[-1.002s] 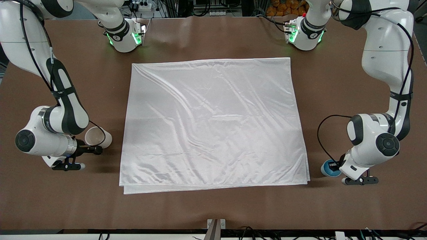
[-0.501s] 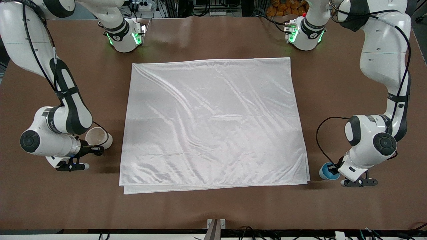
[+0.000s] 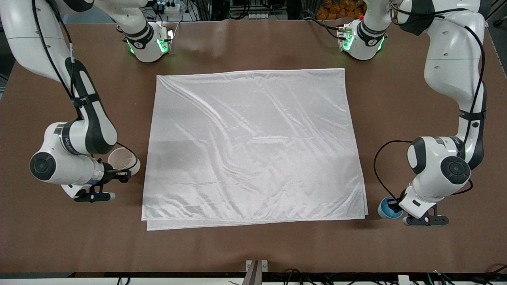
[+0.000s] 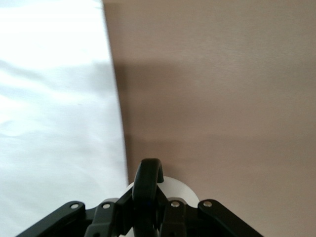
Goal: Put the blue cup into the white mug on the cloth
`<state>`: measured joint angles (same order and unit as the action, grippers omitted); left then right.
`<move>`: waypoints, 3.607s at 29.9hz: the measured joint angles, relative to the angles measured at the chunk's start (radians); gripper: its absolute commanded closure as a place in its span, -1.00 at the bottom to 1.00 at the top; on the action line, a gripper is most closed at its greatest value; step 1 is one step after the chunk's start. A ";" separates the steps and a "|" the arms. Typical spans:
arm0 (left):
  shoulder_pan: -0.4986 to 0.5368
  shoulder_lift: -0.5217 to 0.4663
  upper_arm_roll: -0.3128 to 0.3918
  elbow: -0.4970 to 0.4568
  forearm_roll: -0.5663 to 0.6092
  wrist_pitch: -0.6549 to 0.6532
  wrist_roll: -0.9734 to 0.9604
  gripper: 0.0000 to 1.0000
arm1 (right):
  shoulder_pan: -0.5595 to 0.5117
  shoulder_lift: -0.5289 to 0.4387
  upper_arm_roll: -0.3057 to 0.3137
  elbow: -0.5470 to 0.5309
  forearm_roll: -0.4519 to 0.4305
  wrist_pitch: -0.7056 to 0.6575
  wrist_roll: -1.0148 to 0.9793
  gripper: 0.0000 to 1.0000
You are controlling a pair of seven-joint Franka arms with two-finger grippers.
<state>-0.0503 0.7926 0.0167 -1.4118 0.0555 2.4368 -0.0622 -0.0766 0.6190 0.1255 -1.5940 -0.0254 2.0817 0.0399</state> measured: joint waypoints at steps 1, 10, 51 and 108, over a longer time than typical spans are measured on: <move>-0.001 -0.006 0.001 0.000 0.000 -0.001 0.000 1.00 | 0.008 -0.001 0.000 0.003 0.000 -0.004 0.014 1.00; -0.003 -0.073 0.004 0.002 0.000 -0.059 0.000 1.00 | 0.095 -0.003 0.002 0.053 0.001 -0.043 0.167 1.00; -0.056 -0.353 -0.116 0.003 0.000 -0.322 -0.019 1.00 | 0.369 0.070 0.022 0.160 0.222 0.065 0.889 1.00; -0.103 -0.430 -0.365 -0.016 0.000 -0.460 -0.265 1.00 | 0.410 0.164 -0.001 0.216 0.179 -0.007 0.961 -1.00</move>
<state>-0.1529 0.3630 -0.3482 -1.4280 0.0553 1.9764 -0.3273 0.3332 0.7829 0.1243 -1.3777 0.1541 2.0743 1.0007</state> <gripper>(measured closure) 0.960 0.000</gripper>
